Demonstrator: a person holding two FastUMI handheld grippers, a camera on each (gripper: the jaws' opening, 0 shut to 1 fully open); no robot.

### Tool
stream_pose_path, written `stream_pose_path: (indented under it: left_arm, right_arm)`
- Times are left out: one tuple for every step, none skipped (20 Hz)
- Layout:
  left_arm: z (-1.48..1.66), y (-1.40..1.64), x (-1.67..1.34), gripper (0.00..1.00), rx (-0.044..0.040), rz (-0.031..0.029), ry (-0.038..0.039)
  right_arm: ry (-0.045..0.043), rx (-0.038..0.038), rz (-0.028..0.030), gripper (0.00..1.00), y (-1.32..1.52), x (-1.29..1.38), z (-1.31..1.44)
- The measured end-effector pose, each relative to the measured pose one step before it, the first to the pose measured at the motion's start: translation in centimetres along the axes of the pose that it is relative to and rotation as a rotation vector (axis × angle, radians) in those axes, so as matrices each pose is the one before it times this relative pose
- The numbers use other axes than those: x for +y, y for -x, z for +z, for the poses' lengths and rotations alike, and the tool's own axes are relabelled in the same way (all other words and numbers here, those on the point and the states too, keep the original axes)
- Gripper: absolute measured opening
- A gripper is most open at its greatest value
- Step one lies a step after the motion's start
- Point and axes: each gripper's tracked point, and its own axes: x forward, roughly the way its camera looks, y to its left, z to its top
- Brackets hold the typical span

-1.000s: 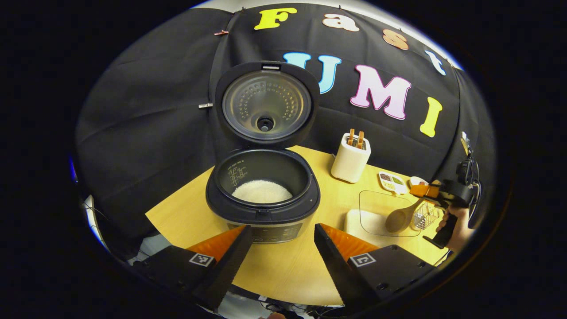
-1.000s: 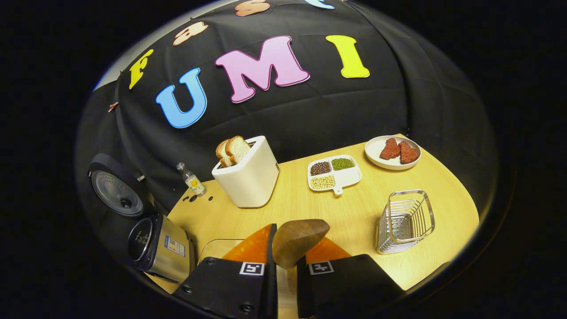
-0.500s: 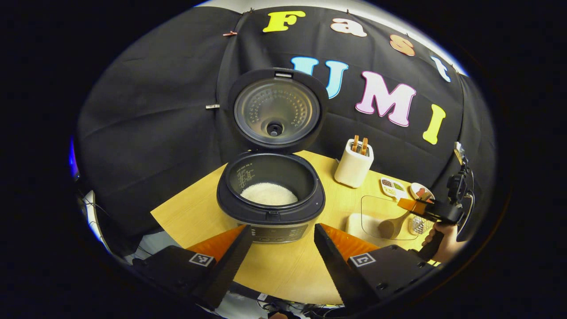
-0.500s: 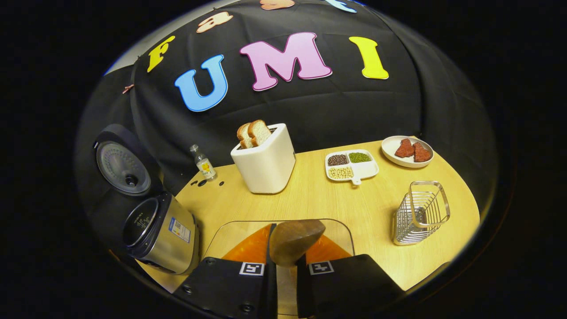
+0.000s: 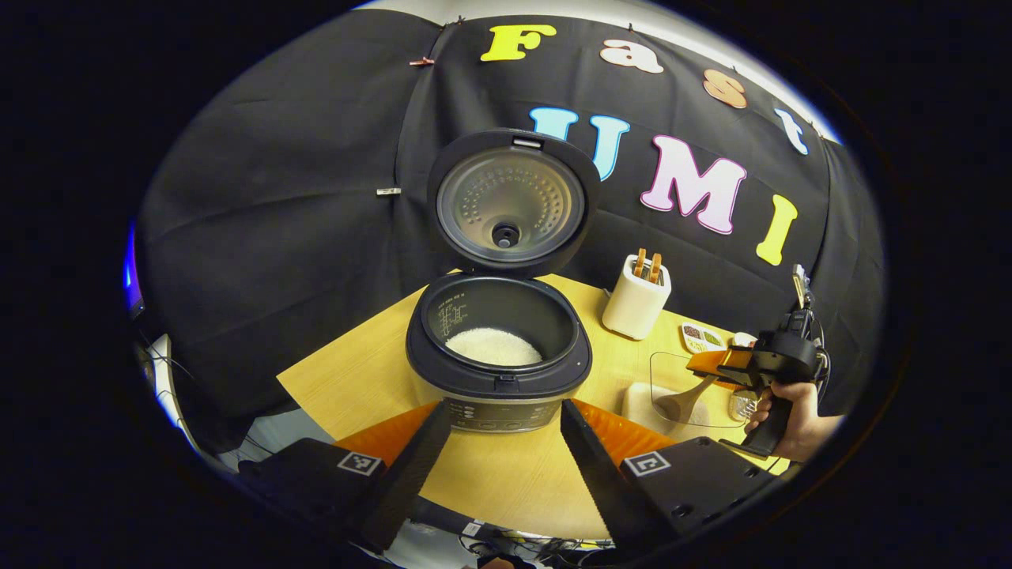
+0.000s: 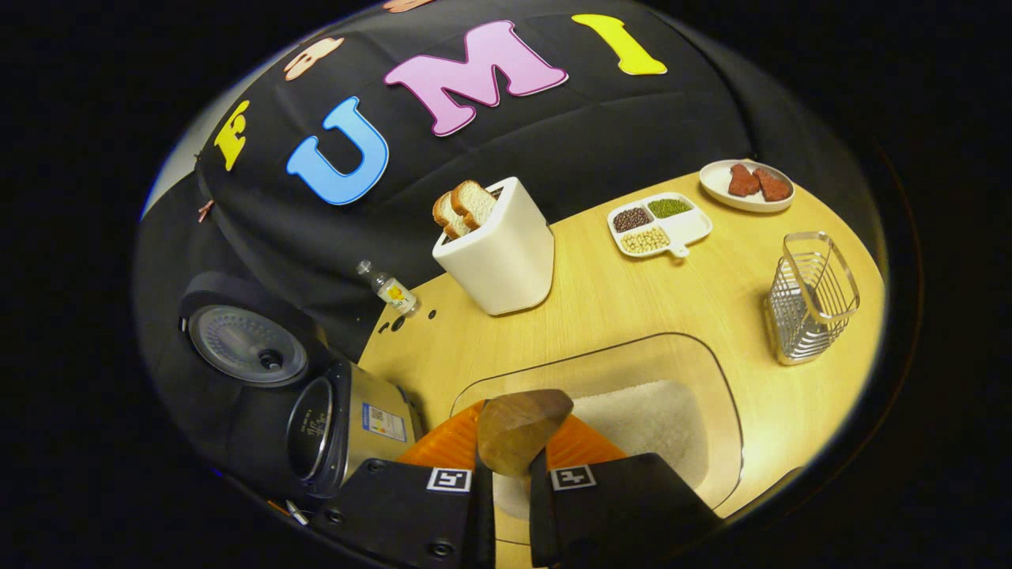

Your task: Close the left gripper, press the button to open the rice cooker; take a wooden spoon from the chopstick holder with the right hand, scoop a spoonful of rice and pour it into the rice cooker, then put the wooden spoon back into the chopstick holder.

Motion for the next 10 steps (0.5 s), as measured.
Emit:
stream_pose_path:
  left_arm:
    - [0.053,0.003,0.076,0.95,0.00326,-0.00362,0.00108]
    - [0.073,0.019,-0.156,0.95,0.00096,-0.01116,-0.00011]
    - [0.288,0.062,-0.107,0.92,-0.00448,-0.01131,-0.00553]
    - [0.15,-0.074,0.049,0.95,-0.00224,-0.00868,-0.01291]
    - [0.103,-0.082,0.061,0.95,0.00004,-0.00516,-0.01295]
    - [0.102,-0.04,0.195,0.95,-0.00078,-0.00072,-0.00682]
    - [0.249,-0.093,0.162,0.95,-0.00238,0.00021,0.00203]
    - [0.275,-0.063,-0.118,0.95,-0.00449,-0.00845,0.01209]
    - [0.285,-0.012,-0.299,0.96,-0.00518,-0.011,0.01544]
    - [0.149,-0.025,-0.23,0.92,-0.00463,-0.00908,0.01043]
  right_arm:
    - [-0.00952,0.00441,0.00663,0.22,0.147,0.384,-0.138]
    - [-0.00389,0.00048,0.00088,0.22,0.144,0.105,0.069]
    - [-0.0056,0.00145,-0.00139,0.22,0.159,-0.107,-0.1]
    - [-0.01802,0.00476,-0.00412,0.22,0.125,-0.341,0.093]
    - [-0.02953,-0.0018,-0.00383,0.22,0.305,-0.463,0.248]
    - [-0.0376,-0.01001,-0.00712,0.22,0.412,-0.629,0.517]
    - [-0.04012,-0.01022,-0.01112,0.22,0.309,-0.608,0.577]
    - [-0.03873,-0.01034,-0.01726,0.22,0.436,-0.812,0.55]
    - [-0.04373,-0.00596,-0.02365,0.22,0.322,-0.869,0.414]
    - [-0.04345,-0.00542,-0.01622,0.22,0.354,-0.742,0.457]
